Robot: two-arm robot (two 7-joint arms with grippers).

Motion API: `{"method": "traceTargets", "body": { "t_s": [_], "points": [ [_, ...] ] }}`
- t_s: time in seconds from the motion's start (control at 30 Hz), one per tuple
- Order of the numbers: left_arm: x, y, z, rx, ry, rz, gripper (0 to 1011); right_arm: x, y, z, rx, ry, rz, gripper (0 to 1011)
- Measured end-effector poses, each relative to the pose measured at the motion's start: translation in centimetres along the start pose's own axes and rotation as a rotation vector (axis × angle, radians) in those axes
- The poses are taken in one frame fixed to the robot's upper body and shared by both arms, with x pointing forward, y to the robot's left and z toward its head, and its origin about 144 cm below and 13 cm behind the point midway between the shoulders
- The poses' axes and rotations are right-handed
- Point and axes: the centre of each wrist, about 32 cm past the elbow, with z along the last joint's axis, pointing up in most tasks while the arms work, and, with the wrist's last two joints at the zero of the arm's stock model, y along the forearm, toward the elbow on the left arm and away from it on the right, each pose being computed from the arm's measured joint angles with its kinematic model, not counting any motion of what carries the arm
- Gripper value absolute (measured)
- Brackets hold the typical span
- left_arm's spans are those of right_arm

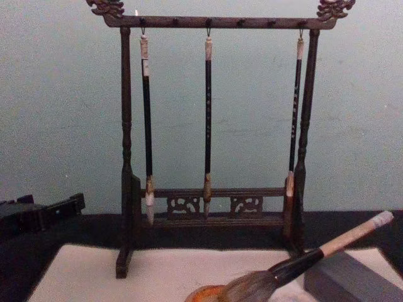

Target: Pick up the brush from the inkstone, write on the paper, then place the brush back to its original position.

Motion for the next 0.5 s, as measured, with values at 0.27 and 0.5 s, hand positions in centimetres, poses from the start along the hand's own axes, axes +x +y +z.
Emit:
{"method": "traceTargets", "body": {
  "t_s": [0.27,0.5],
  "points": [
    [0.0,0.0,0.0,0.000,0.000,0.000,1002,1.1,0.5,-0.3,-0.025,0.242,0.009,1001],
    [0.0,0.0,0.0,0.000,0.000,0.000,1002,1.7,1.4,-0.4,-0.056,0.394,-0.011,1002]
  ]
}}
